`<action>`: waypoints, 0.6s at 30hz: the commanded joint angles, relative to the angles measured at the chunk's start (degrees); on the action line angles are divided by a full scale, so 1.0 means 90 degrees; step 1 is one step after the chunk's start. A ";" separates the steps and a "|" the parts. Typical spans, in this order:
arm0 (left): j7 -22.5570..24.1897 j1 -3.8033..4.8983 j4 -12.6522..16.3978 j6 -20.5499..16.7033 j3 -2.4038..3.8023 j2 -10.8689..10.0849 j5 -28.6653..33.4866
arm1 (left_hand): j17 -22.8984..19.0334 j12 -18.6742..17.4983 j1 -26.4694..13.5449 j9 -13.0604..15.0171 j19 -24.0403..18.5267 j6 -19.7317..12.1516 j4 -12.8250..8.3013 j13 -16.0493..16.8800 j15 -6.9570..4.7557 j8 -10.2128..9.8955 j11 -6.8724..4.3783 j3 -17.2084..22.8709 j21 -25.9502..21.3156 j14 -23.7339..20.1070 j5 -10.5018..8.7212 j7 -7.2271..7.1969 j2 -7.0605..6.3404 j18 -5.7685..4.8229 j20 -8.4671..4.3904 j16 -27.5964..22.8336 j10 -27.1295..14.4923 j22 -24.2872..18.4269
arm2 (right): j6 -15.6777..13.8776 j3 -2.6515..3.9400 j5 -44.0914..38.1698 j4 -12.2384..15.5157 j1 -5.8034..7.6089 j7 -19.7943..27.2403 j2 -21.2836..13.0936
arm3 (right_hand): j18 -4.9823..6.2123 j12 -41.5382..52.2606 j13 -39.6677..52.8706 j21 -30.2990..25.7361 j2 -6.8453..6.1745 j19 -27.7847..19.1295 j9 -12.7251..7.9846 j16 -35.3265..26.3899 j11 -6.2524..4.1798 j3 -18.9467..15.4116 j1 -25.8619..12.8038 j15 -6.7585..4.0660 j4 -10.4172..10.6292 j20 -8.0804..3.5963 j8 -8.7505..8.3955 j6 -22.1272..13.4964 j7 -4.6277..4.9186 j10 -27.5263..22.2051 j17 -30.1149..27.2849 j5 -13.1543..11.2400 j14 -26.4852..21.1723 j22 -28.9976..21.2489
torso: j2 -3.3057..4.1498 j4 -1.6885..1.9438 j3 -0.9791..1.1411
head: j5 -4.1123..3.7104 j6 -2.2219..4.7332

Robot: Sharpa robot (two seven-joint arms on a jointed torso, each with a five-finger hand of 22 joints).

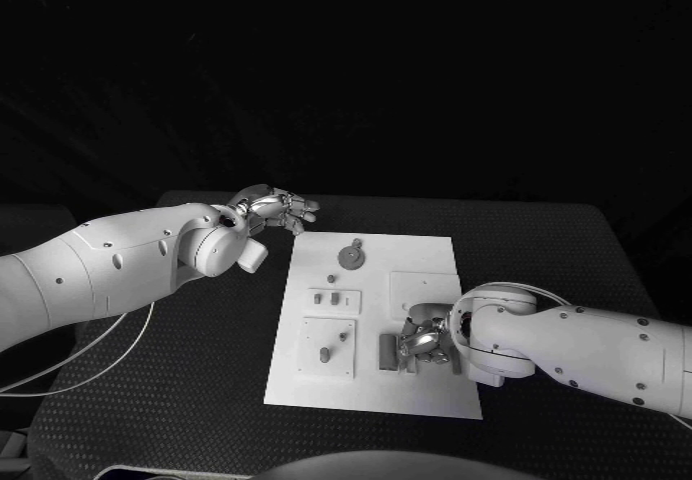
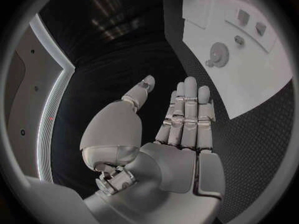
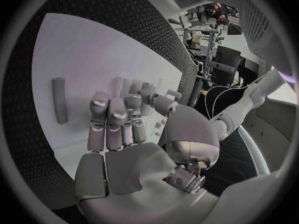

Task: Assemble the parts on the task board

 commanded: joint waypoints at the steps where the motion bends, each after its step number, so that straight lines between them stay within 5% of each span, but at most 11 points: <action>1: 0.0031 0.0005 0.0011 0.0079 0.0003 0.0006 -0.0009 | 0.0010 0.0016 -0.0033 -0.0010 0.0047 -0.0031 0.0040 -0.0008 0.0024 0.0038 0.0036 0.0001 -0.0025 0.0014 0.0015 0.0005 0.0038 0.0070 -0.0017 -0.0028 -0.0003 0.0007 | 0.0054 -0.0028 0.0022 -0.0022 -0.0032 0.0006 -0.0014 | 0.0189 -0.0014 0.0000 0.0027 -0.0130 0.0018 -0.0010 -0.0039 0.0021 -0.0172 -0.0086 0.0020 -0.0027 0.0029 -0.0017 0.0029 0.0026 0.0025 -0.0015 -0.0104 0.0009 -0.0022 | -0.0002 0.0000 0.0002 | 0.0001 0.0004; 7: 0.0028 0.0005 0.0008 0.0082 0.0003 0.0011 -0.0009 | 0.0012 0.0016 -0.0031 -0.0010 0.0047 -0.0031 0.0041 -0.0008 0.0024 0.0039 0.0036 0.0002 -0.0026 0.0014 0.0015 0.0005 0.0040 0.0070 -0.0017 -0.0029 -0.0003 0.0009 | -0.0044 -0.0027 0.0086 -0.0002 -0.0032 0.0074 -0.0070 | 0.0189 -0.0026 -0.0002 0.0010 -0.0493 0.0016 -0.0016 -0.0069 0.0025 -0.0576 -0.0297 0.0020 0.0041 0.0034 -0.0038 0.0009 0.0030 0.0008 -0.0012 -0.0358 -0.0001 -0.0060 | 0.0000 0.0000 0.0003 | -0.0003 0.0022; 12: 0.0029 0.0005 -0.0007 0.0088 0.0003 0.0017 -0.0009 | 0.0013 0.0016 -0.0030 -0.0010 0.0047 -0.0031 0.0041 -0.0009 0.0024 0.0039 0.0036 0.0002 -0.0027 0.0014 0.0015 0.0005 0.0040 0.0071 -0.0017 -0.0031 -0.0003 0.0010 | -0.0196 -0.0023 0.0087 0.0095 -0.0018 0.0143 -0.0246 | 0.0189 -0.0032 -0.0005 -0.0005 -0.0640 0.0010 -0.0017 -0.0085 0.0023 -0.0691 -0.0319 0.0017 0.0132 0.0021 -0.0047 0.0000 0.0030 -0.0001 -0.0008 -0.0398 -0.0006 -0.0085 | -0.0006 0.0006 0.0003 | -0.0012 0.0036; 18: 0.0033 0.0004 -0.0028 0.0090 0.0002 0.0027 -0.0009 | 0.0015 0.0016 -0.0028 -0.0010 0.0047 -0.0031 0.0040 -0.0008 0.0024 0.0040 0.0036 0.0003 -0.0028 0.0014 0.0015 0.0005 0.0039 0.0071 -0.0017 -0.0032 -0.0003 0.0012 | -0.0301 -0.0004 0.0134 0.0149 0.0185 0.0190 -0.0395 | 0.0189 -0.0039 -0.0009 -0.0021 -0.0759 0.0000 -0.0017 -0.0104 0.0030 -0.0747 -0.0305 0.0019 0.0210 0.0012 -0.0065 -0.0029 0.0037 -0.0017 -0.0008 -0.0423 -0.0015 -0.0106 | -0.0008 -0.0003 0.0007 | -0.0010 0.0062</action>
